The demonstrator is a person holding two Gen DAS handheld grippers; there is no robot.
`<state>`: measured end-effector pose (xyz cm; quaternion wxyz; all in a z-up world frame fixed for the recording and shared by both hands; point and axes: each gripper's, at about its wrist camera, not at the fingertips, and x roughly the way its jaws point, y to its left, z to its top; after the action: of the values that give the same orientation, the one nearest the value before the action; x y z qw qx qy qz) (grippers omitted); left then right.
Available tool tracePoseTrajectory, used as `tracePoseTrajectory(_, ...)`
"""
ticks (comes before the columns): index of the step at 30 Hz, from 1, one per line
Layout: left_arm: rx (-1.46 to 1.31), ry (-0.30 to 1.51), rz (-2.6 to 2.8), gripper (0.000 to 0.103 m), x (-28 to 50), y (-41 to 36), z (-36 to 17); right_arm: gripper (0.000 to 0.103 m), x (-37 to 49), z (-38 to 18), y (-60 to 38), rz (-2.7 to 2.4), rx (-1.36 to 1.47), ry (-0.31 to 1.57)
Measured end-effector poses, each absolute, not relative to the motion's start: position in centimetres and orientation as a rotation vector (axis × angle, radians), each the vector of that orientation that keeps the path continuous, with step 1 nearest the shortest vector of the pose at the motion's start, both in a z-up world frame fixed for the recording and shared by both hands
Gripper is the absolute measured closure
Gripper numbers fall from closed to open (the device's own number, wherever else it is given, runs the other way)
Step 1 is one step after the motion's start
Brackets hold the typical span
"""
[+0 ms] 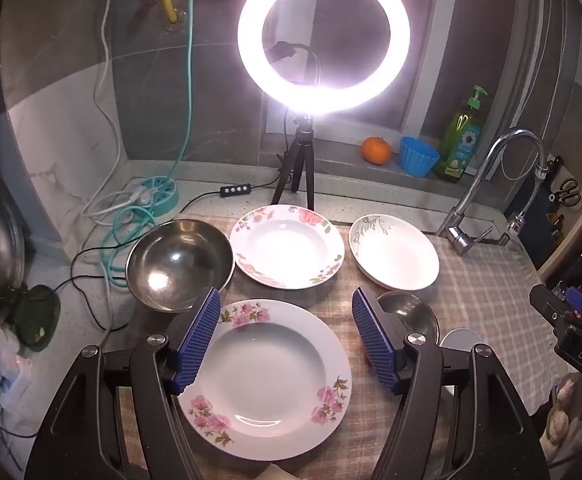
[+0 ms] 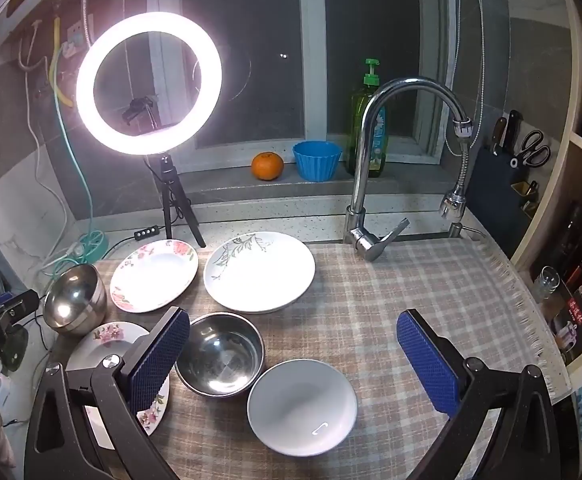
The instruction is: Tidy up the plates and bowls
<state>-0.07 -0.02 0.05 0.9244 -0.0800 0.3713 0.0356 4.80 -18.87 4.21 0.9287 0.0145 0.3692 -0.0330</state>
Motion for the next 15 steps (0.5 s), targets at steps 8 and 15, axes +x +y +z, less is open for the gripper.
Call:
tracePoseTrajectory(8, -0.153, 0.752, 0.076, 0.035, -0.29, -0.13, 0.19, 0.001, 4.58, 4.51, -19.27, -0.063, 0.037, 0.747)
tracePoseTrajectory(15, -0.142, 0.751, 0.071, 0.035, -0.28, -0.53, 0.54, 0.001, 4.79, 4.22, -18.64, -0.056, 0.037, 0.756)
